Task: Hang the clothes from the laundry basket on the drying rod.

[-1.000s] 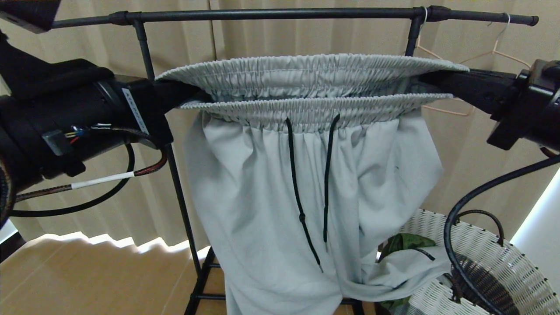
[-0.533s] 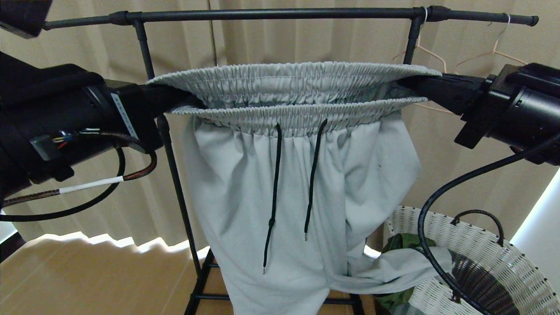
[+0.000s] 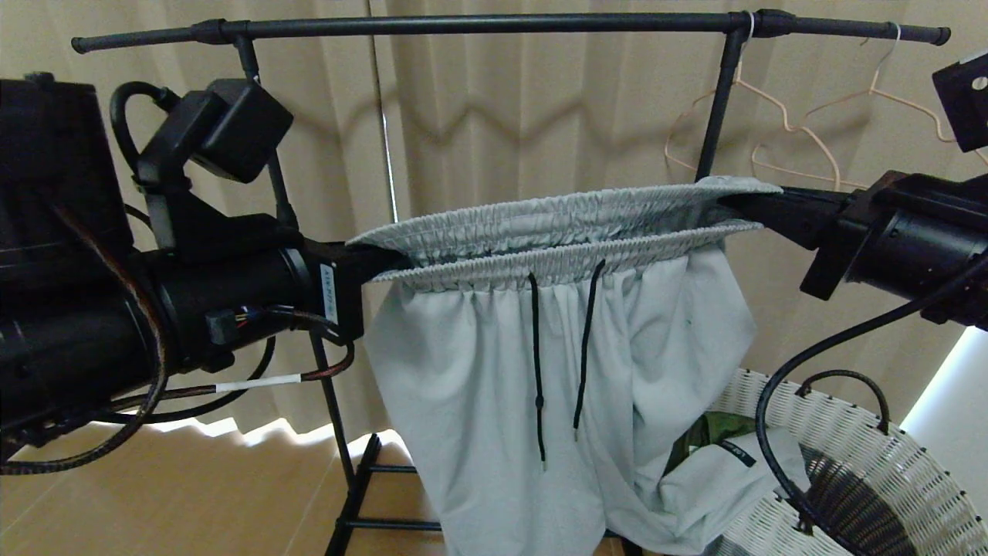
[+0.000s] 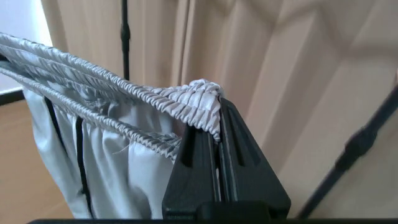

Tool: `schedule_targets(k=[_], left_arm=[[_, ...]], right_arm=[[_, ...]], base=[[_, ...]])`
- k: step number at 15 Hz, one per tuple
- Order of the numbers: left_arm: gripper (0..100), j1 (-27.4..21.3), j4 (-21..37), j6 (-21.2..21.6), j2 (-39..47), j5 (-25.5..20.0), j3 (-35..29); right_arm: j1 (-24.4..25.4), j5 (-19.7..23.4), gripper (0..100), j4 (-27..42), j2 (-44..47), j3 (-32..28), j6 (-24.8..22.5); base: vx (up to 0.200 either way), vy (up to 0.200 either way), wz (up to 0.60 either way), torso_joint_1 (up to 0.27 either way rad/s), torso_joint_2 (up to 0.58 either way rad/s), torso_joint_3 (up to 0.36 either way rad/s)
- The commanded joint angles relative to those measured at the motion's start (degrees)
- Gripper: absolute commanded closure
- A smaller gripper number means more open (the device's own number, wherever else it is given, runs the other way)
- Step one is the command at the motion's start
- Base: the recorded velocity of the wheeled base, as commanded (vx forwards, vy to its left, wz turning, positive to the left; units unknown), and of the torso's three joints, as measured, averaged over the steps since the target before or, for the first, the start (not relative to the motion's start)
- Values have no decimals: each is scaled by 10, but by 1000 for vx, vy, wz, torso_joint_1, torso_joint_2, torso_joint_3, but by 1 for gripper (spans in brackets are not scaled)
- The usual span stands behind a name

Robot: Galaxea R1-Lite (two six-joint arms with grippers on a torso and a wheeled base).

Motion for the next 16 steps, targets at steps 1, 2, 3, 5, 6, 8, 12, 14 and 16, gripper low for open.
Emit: schedule_targets(k=[1, 2, 3, 5, 6, 8, 12, 14, 16], left_arm=[[100, -9, -2, 0, 19, 1, -2], [100, -14, -3, 0, 25, 1, -2], [100, -14, -5, -2, 34, 1, -3], [100, -9, -2, -2, 62, 3, -25], [100, -2, 1, -2, 81, 5, -46], [100, 0, 0, -12, 116, 5, -81], [100, -1, -1, -24, 146, 5, -102], [100, -1, -1, -24, 146, 5, -102], [100, -1, 2, -24, 144, 5, -99]], right_arm=[[-3, -1, 100, 0, 0, 8, -1], [-3, -1, 100, 1, 0, 7, -1], [-4, -1, 100, 4, -2, 7, -1], [-20, -1, 100, 50, -25, 3, -4], [-27, 0, 100, 96, -44, -2, -4], [-27, 7, 100, 193, -92, -8, -3], [-25, 97, 100, 235, -134, 3, -4], [-25, 97, 100, 234, -134, 3, -4], [-26, 94, 100, 233, -127, 2, -6]], base=[[0, 0, 0, 0, 0, 0], [0, 0, 0, 0, 0, 0], [0, 0, 0, 0, 0, 0], [0, 0, 0, 0, 0, 0], [0, 0, 0, 0, 0, 0], [0, 0, 0, 0, 0, 0], [0, 0, 0, 0, 0, 0], [0, 0, 0, 0, 0, 0], [0, 0, 0, 0, 0, 0]])
